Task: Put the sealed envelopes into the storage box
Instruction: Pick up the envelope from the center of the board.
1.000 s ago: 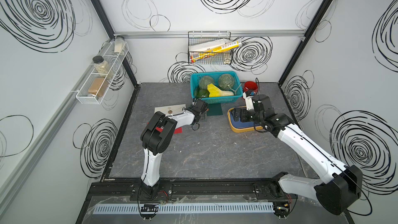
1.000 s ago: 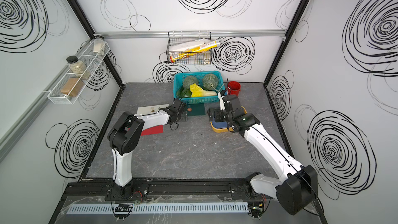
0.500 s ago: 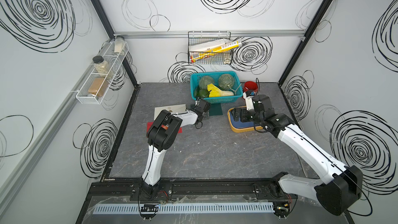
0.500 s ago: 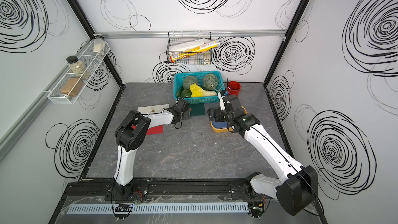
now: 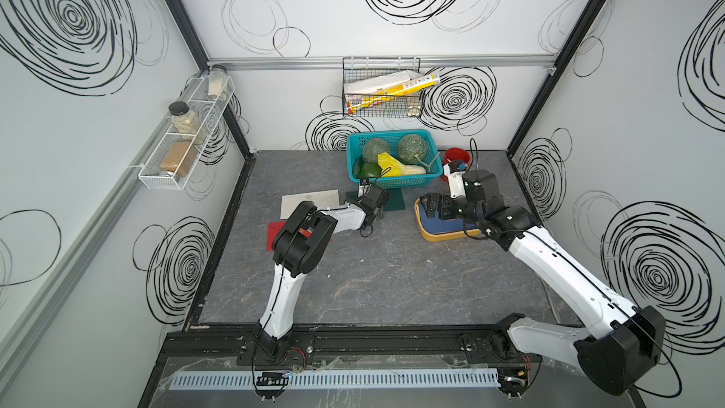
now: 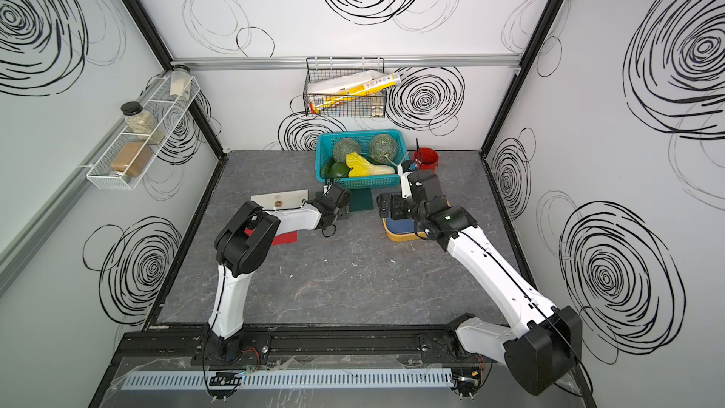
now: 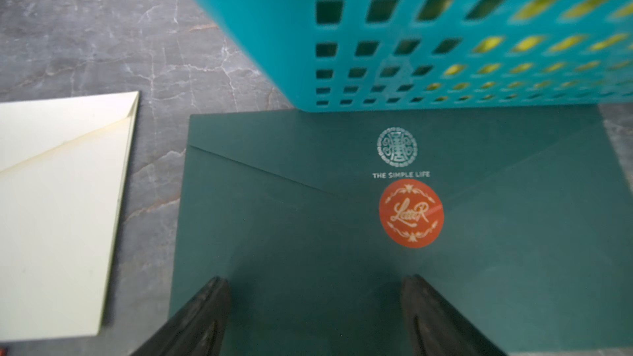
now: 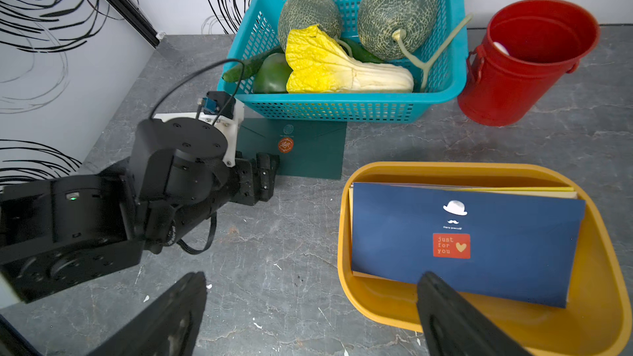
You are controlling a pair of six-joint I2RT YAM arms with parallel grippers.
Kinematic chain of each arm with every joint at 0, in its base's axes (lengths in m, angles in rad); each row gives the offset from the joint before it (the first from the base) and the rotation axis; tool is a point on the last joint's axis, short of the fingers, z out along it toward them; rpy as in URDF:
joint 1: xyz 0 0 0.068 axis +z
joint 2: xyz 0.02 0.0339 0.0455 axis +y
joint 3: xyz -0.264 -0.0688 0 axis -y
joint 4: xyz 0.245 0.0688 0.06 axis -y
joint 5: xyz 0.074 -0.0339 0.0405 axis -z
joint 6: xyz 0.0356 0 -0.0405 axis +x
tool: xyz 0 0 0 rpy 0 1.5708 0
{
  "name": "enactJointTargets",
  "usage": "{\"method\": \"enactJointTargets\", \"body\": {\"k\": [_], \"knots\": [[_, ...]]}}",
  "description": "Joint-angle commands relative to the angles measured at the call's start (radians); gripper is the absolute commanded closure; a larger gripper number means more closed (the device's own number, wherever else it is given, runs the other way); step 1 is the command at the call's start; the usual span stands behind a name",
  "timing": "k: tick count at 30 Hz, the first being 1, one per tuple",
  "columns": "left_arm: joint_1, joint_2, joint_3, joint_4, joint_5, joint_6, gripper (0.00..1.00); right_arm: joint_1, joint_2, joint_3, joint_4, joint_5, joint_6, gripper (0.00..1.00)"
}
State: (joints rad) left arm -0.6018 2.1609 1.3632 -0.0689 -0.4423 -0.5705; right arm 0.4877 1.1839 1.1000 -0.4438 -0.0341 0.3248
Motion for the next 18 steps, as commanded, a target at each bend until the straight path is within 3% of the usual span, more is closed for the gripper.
{"method": "enactJointTargets", "body": {"k": [1,10,18], "knots": [[-0.026,0.039,-0.069,-0.145,0.023,-0.056,0.15,0.005,-0.039,0.038,-0.030,-0.007,0.001,0.00],[-0.138,-0.100,-0.217,-0.267,-0.023,-0.130,0.15,0.006,-0.056,0.051,-0.047,-0.030,0.005,0.00],[-0.237,-0.308,-0.485,-0.262,0.073,-0.262,0.15,0.012,-0.040,-0.012,-0.122,-0.070,-0.027,0.00]]}}
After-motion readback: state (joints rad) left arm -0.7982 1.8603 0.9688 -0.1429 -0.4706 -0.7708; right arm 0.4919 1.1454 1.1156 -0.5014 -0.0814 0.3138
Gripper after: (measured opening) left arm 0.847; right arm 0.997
